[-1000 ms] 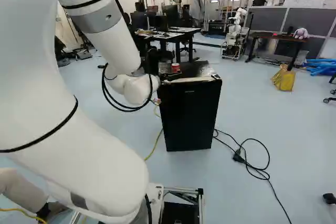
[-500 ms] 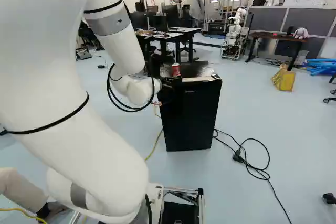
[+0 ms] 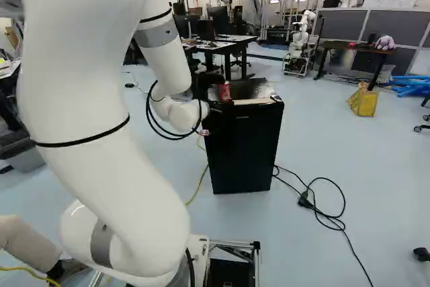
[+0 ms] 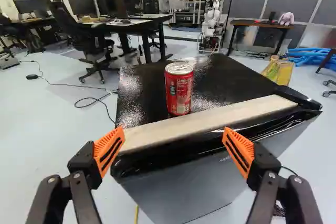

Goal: Grab a drink from the fridge

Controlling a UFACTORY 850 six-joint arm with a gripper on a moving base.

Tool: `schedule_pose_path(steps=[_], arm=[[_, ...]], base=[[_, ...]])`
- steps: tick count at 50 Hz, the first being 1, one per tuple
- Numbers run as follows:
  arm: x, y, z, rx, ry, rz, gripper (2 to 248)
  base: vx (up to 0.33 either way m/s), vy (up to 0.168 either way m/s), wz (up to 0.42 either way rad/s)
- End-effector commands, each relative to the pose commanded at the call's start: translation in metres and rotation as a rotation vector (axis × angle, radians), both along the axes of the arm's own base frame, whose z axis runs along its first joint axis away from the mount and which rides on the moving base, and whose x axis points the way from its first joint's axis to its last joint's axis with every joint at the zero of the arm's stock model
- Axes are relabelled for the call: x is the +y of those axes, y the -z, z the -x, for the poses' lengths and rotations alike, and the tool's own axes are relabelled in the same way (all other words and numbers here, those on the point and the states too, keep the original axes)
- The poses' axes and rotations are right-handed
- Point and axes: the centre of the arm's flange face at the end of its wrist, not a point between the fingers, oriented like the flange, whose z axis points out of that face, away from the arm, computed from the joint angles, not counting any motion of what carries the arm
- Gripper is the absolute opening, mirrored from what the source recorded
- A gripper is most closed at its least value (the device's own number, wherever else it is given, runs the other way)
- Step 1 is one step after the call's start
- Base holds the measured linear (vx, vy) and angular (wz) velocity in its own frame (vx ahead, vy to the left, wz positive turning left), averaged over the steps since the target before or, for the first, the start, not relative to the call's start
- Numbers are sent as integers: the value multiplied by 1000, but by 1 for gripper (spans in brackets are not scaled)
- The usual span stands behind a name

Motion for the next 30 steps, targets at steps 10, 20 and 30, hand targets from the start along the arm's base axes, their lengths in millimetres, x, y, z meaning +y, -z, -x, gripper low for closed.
schedule_pose_path(steps=[10, 20, 30], arm=[[-1, 1, -10, -3, 2, 0, 247], [-4, 1, -20, -6, 5, 0, 247], [-7, 2, -28, -9, 11, 1, 247]], base=[[0, 0, 0], [0, 0, 0], [0, 0, 0]])
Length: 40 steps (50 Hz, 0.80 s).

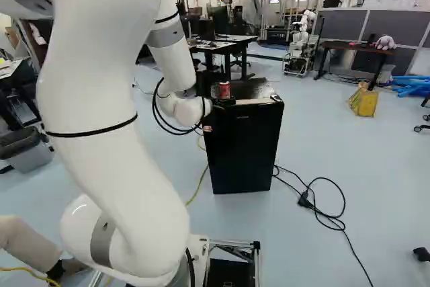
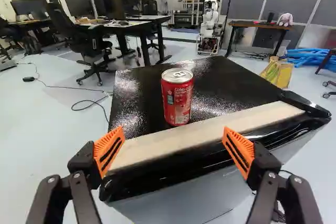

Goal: Grab a drink from the fridge

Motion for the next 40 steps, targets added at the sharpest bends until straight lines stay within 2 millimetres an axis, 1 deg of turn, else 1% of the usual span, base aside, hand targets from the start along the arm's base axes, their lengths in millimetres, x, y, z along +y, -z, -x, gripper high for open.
schedule_pose_path(steps=[40], arm=[[-12, 3, -31, -13, 18, 1, 247]], base=[[0, 0, 0]])
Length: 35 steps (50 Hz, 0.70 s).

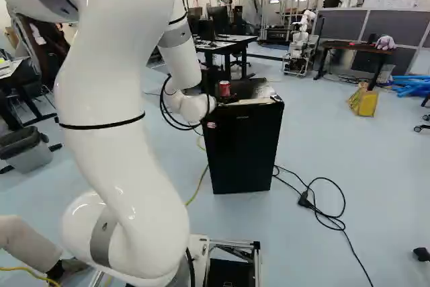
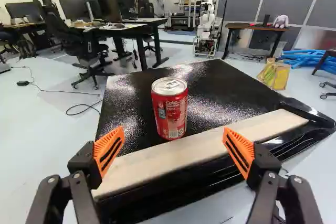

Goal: Grab a drink from the fridge

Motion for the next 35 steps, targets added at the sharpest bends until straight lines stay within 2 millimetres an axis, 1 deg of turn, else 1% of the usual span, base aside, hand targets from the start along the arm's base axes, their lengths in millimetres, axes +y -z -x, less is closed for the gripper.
schedule_pose_path(steps=[35], arm=[[-7, 1, -28, -39, 8, 6, 247]], base=[[0, 0, 0]])
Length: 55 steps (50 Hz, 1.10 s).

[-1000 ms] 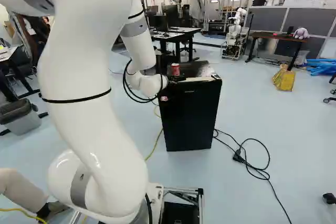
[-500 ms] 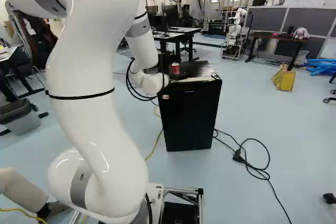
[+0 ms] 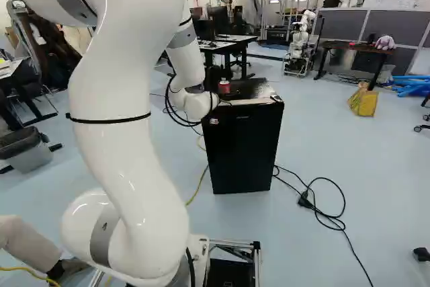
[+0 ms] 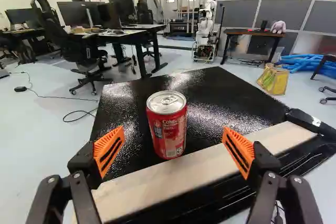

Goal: Grab a drink from the fridge

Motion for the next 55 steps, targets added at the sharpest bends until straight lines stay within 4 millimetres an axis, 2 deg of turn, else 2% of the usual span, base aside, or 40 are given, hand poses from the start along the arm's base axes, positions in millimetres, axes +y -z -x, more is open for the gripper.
schedule_pose_path(steps=[40, 41, 46, 47, 51, 52, 55], arm=[[-4, 3, -27, -17, 3, 2, 247], [-4, 3, -27, -17, 3, 2, 225], [-4, 3, -27, -17, 3, 2, 225], [-4, 3, -27, -17, 3, 2, 187], [-4, 3, -27, -17, 3, 2, 187], [-4, 3, -27, -17, 3, 2, 149], [-4, 3, -27, -17, 3, 2, 149]], base=[[0, 0, 0], [0, 0, 0], [0, 0, 0], [0, 0, 0], [0, 0, 0], [0, 0, 0], [0, 0, 0]])
